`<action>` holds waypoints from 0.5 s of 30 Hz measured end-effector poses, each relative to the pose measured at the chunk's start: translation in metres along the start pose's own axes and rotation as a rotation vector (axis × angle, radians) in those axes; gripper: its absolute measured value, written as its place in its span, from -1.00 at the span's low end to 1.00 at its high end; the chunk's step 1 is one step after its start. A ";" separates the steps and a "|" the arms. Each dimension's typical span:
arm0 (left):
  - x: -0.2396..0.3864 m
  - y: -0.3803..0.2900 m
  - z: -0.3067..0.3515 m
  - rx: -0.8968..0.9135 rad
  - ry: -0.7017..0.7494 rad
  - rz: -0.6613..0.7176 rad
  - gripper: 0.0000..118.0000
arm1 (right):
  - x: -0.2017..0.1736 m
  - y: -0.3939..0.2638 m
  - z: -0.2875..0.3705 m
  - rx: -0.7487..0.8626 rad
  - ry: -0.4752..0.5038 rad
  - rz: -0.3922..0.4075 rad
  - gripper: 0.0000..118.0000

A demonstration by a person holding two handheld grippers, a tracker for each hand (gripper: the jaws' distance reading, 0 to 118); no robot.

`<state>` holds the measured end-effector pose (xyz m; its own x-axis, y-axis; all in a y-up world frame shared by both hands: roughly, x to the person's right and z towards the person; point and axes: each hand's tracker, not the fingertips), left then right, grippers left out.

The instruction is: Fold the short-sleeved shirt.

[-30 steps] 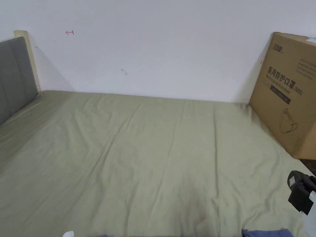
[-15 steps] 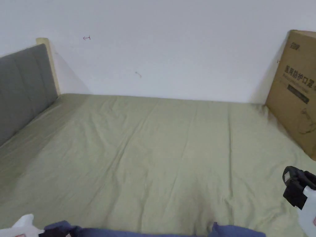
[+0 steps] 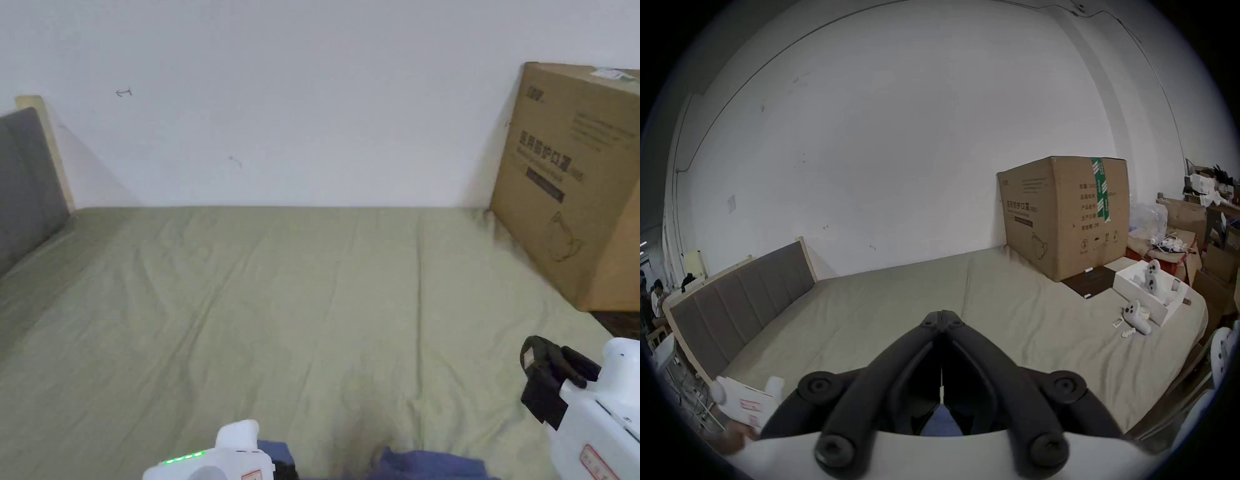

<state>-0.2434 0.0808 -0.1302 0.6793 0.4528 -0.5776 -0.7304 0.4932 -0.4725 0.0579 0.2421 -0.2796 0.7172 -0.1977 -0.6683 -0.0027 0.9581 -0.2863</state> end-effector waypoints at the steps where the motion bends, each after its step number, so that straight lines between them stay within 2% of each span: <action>1: 0.000 -0.004 -0.011 -0.027 -0.005 0.001 0.01 | 0.005 0.000 0.002 -0.006 -0.002 -0.004 -1.00; 2: 0.003 -0.008 -0.016 -0.071 -0.040 0.020 0.40 | 0.009 0.000 0.004 -0.009 -0.008 -0.013 -1.00; 3: 0.003 -0.011 -0.018 -0.099 -0.073 0.045 0.64 | 0.013 -0.001 0.006 -0.007 -0.016 -0.017 -1.00; 4: 0.003 -0.013 -0.015 -0.107 -0.111 0.072 0.79 | 0.017 -0.001 0.007 -0.007 -0.025 -0.017 -1.00; 6: 0.005 -0.015 0.001 -0.018 -0.156 0.072 0.79 | 0.024 -0.002 0.009 -0.007 -0.042 -0.023 -1.00; 8: 0.007 -0.014 0.025 0.152 -0.112 0.034 0.74 | 0.030 -0.003 0.008 -0.014 -0.050 -0.037 -1.00; 9: 0.007 -0.014 0.036 0.228 -0.069 0.008 0.59 | 0.031 -0.004 0.008 -0.014 -0.057 -0.041 -1.00; 12: 0.011 -0.014 0.056 0.409 0.105 -0.110 -0.80 | 0.034 -0.005 0.007 -0.019 -0.061 -0.042 -1.00; 13: 0.015 -0.014 0.052 0.396 0.198 -0.164 -0.91 | 0.034 -0.005 0.006 -0.021 -0.062 -0.039 -1.00; 14: 0.018 -0.015 0.043 0.375 0.284 -0.225 -0.92 | 0.034 -0.006 0.005 -0.025 -0.061 -0.036 -1.00; 15: 0.018 -0.019 0.038 0.359 0.279 -0.253 -0.92 | 0.035 -0.006 0.005 -0.027 -0.059 -0.036 -1.00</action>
<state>-0.2143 0.1082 -0.1064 0.7506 0.0954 -0.6538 -0.4424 0.8075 -0.3901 0.0859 0.2300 -0.2977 0.7571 -0.2186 -0.6156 0.0057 0.9446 -0.3283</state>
